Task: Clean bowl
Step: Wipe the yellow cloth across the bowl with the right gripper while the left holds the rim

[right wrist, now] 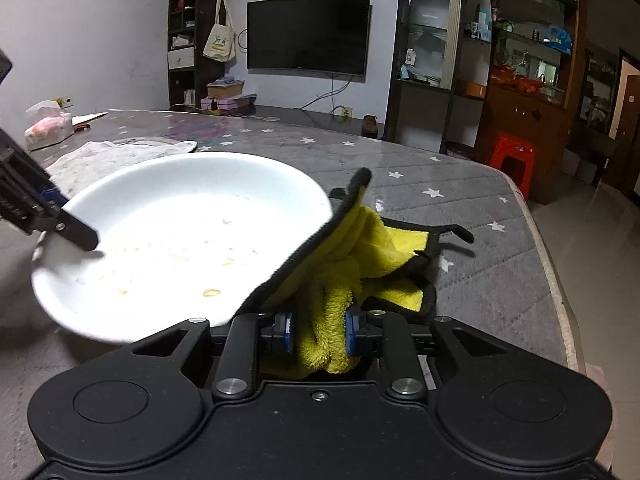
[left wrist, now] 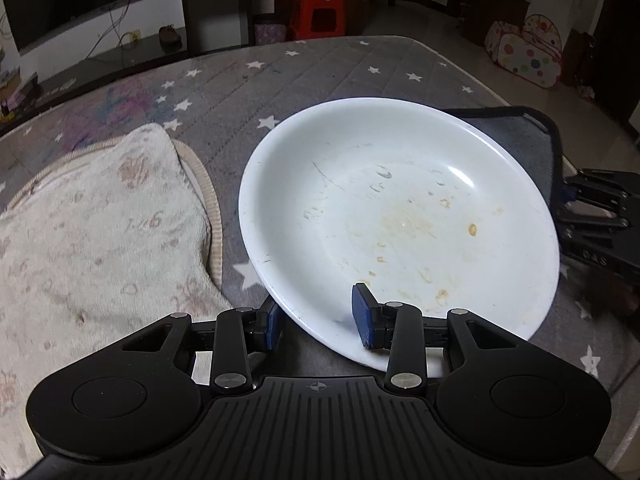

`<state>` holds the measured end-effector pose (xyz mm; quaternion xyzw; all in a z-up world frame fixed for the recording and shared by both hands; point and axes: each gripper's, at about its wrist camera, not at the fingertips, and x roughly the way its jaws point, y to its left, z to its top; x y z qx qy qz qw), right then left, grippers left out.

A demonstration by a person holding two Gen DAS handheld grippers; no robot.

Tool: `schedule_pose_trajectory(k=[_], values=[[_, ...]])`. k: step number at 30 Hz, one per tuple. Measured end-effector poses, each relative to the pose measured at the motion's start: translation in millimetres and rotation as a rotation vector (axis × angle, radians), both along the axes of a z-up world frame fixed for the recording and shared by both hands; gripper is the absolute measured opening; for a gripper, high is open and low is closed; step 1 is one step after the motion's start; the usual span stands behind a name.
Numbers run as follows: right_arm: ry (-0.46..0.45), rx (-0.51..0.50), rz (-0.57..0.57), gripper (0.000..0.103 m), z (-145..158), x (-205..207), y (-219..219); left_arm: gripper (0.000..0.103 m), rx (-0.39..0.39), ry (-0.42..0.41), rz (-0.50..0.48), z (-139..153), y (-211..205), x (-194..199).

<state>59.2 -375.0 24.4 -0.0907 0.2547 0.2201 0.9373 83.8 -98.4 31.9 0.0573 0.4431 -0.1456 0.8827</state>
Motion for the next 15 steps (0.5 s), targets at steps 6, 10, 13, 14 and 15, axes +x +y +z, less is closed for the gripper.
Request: schedule_pose_trajectory(k=[6,10,13,14,15], values=[[-0.005,-0.008,-0.023,0.024,0,-19,5,0.038,0.013,-0.016,0.006,-1,-5,5],[-0.004,-0.012,-0.025,0.024,0,-30,8,0.038,0.009,-0.016,0.036,-2,-6,5],[-0.004,-0.013,-0.02,0.024,1,-40,11,0.038,0.005,-0.017,0.067,-1,-8,4],[-0.003,-0.012,-0.019,0.024,1,-43,11,0.038,-0.004,-0.01,0.077,-1,-8,3],[-0.003,-0.011,-0.022,0.024,0,-47,11,0.038,-0.015,-0.003,0.087,-1,-9,2]])
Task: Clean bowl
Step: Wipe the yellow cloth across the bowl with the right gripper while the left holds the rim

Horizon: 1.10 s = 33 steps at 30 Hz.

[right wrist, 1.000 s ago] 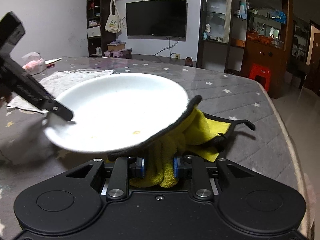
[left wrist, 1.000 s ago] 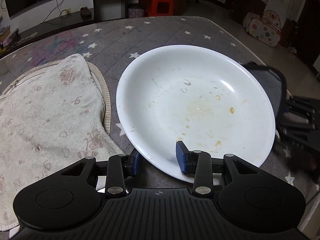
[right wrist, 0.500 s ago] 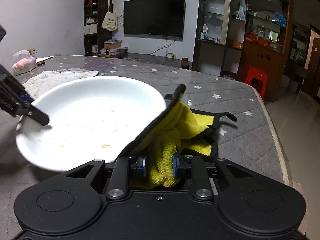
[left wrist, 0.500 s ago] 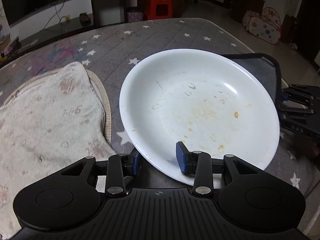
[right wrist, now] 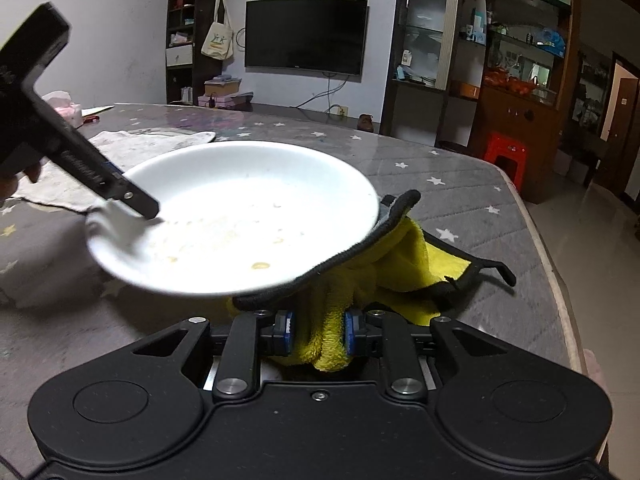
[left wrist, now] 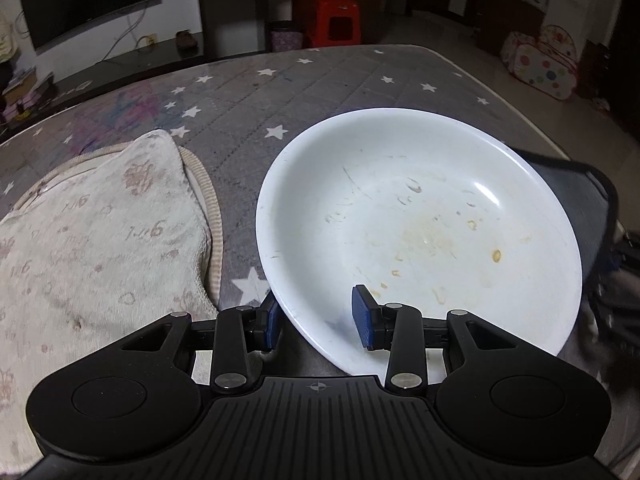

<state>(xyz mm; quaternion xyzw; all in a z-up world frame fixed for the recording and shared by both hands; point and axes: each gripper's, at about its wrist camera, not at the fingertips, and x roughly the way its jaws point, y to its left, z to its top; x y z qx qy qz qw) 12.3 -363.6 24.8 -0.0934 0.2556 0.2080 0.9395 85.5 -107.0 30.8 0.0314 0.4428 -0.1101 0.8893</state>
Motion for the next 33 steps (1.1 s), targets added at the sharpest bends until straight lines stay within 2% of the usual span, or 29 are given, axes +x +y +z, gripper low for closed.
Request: schedule_pose_trajectory(k=[7,11,19,33], values=[[0.001,0.006,0.003,0.025,3,-18,6,0.039,-0.087,0.042,0.049,0,-2,-17],[-0.001,0.007,0.015,0.024,4,-28,10,0.04,-0.092,0.044,0.083,0,-6,-26],[-0.004,0.006,0.042,0.024,7,-33,14,0.04,-0.047,0.044,0.05,3,-11,-23],[-0.008,0.009,-0.005,0.024,2,9,-4,0.041,-0.001,0.044,-0.073,4,-9,-6]])
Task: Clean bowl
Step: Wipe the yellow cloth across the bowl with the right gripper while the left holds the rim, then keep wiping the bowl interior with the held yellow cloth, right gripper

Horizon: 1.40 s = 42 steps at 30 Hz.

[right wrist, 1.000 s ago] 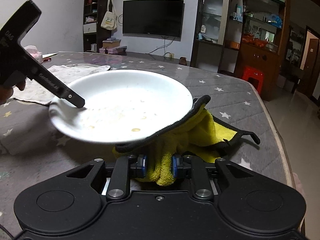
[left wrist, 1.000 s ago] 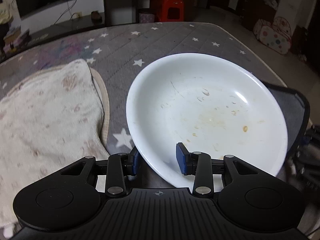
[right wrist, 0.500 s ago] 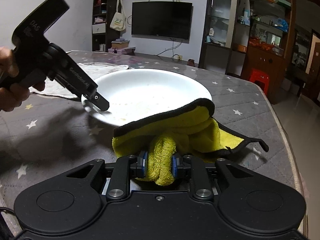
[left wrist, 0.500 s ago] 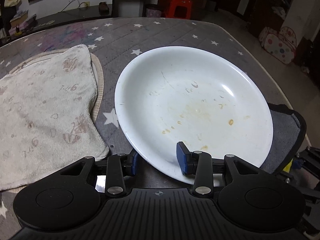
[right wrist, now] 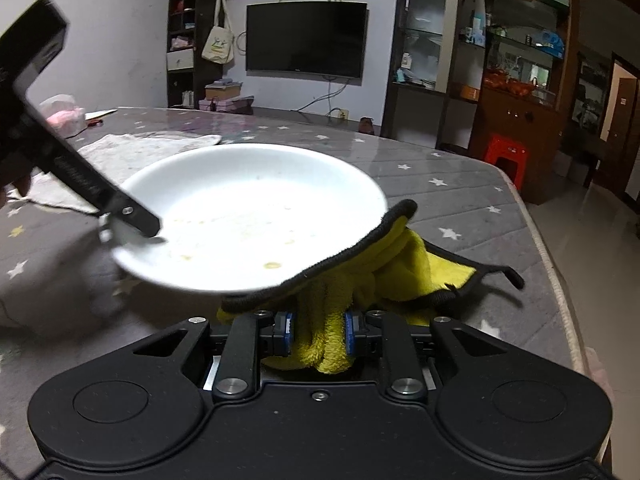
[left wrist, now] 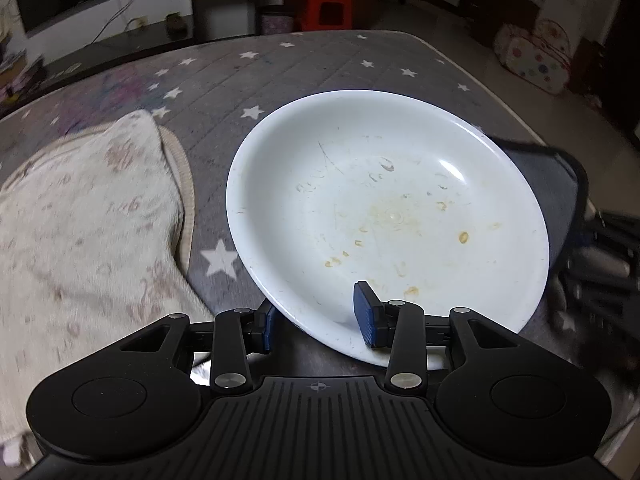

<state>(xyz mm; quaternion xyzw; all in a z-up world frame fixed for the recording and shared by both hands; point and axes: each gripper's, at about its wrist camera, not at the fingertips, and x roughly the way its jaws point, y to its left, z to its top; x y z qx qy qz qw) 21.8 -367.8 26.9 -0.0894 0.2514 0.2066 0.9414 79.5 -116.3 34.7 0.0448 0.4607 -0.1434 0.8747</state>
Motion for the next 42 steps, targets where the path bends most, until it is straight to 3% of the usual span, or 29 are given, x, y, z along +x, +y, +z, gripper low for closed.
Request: schedule_pose_trajectory(k=[7,14,29,42], values=[[0.004,0.004,-0.004,0.025,0,29,-14,0.042,0.015,0.01,-0.077,-3,3,20],[0.003,-0.005,0.002,0.025,0,50,-21,0.042,-0.009,0.009,-0.031,-4,5,20],[-0.001,-0.018,-0.053,0.025,-1,36,-12,0.045,-0.06,0.035,0.124,-3,-11,-1],[0.002,-0.031,-0.048,0.024,-1,0,-5,0.04,-0.077,0.044,0.054,-1,1,-14]])
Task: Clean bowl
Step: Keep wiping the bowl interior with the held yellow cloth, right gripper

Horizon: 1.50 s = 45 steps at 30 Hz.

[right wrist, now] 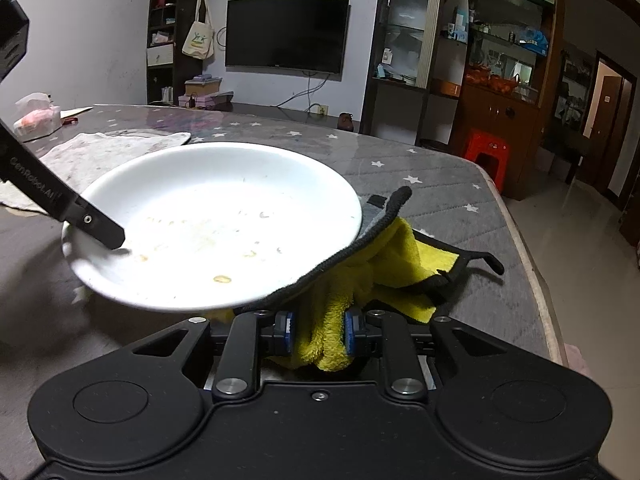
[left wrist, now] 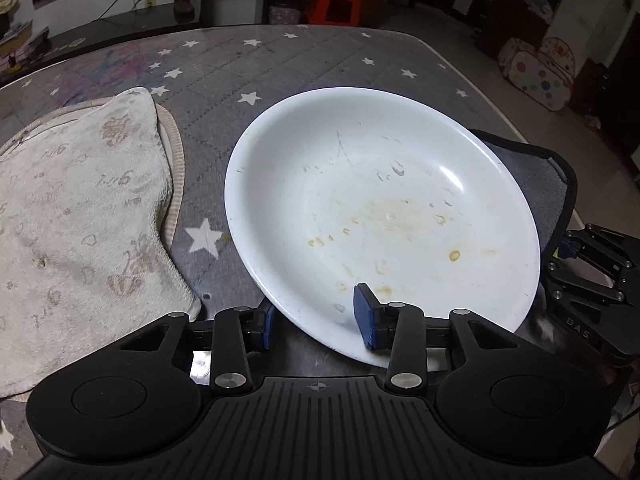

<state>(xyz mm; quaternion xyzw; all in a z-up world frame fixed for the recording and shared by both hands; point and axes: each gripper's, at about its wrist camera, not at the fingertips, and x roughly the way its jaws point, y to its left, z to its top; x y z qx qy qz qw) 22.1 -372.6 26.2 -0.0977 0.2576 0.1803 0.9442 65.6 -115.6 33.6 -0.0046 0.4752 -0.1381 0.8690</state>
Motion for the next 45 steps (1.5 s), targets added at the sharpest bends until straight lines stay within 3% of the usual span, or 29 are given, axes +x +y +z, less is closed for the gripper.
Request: schedule_pose_trajectory(k=[14,27,45], values=[[0.003,-0.013,0.06,0.025,2,-53,12,0.041,0.023,0.0,-0.084,1,4,-13],[-0.005,-0.015,0.047,0.024,1,-17,5,0.042,0.051,-0.006,-0.112,1,2,-9],[-0.04,-0.059,0.078,0.025,-1,28,-16,0.045,0.101,0.001,-0.224,0,-2,28]])
